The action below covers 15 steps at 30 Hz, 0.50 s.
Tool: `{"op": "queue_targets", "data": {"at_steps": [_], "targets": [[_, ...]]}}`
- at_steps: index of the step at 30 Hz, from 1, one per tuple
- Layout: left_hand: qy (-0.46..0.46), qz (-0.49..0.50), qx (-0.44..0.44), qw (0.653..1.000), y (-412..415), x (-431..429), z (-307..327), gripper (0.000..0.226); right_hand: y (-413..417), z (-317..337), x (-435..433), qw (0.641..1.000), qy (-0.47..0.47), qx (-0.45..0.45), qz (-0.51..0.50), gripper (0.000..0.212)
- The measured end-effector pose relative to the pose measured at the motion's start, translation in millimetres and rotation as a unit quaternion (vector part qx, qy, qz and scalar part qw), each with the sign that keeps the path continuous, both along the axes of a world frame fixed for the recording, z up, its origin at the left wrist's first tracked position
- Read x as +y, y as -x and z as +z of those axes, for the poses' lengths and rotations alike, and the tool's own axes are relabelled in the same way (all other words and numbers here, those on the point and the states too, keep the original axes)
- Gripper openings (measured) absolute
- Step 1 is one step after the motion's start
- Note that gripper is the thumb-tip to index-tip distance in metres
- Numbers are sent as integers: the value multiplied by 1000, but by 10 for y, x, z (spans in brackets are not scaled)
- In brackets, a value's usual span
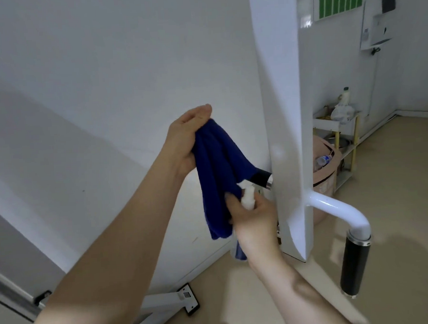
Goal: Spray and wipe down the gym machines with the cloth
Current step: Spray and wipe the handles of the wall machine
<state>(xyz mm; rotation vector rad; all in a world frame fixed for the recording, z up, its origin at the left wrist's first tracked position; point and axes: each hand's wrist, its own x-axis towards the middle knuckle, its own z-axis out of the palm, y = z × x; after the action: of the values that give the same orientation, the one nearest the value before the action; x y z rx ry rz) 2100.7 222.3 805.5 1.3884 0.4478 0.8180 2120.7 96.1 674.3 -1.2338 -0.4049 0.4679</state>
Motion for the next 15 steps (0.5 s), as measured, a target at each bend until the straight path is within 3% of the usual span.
{"op": "queue_targets", "data": {"at_steps": [2, 6, 7, 8, 9, 10, 11, 12, 14, 15], "targets": [[5, -36, -4, 999, -103, 37, 171, 15, -19, 25, 17, 990, -38, -74, -117, 32], [1, -45, -76, 996, -318, 76, 417, 29, -132, 23, 42, 926, -63, -236, -287, 18], [-50, -16, -67, 996, -360, 129, 385, 32, -161, 6, 55, 921, -50, -248, -298, 18], [-164, 42, -9, 986, -384, 190, 321, 32, -200, -17, 70, 921, -32, -248, -298, 23], [-317, 95, 96, 939, -399, 231, 218, 29, -241, -30, 78, 929, -6, -238, -284, 30], [-470, 112, 214, 849, -411, 258, 81, 23, -299, -67, 99, 940, 36, -228, -250, 36], [-564, 91, 291, 767, -404, 275, -64, 18, -332, -91, 113, 951, 88, -223, -197, 40], [-599, 47, 337, 725, -400, 252, -222, 21, -352, -122, 111, 956, 131, -222, -143, 41], [-572, -63, 354, 738, -391, 44, -469, 42, -337, -134, 65, 958, 136, -231, -106, 38], [-562, -83, 359, 741, -415, -69, -579, 43, -330, -135, 34, 958, 120, -234, -114, 38]]}}
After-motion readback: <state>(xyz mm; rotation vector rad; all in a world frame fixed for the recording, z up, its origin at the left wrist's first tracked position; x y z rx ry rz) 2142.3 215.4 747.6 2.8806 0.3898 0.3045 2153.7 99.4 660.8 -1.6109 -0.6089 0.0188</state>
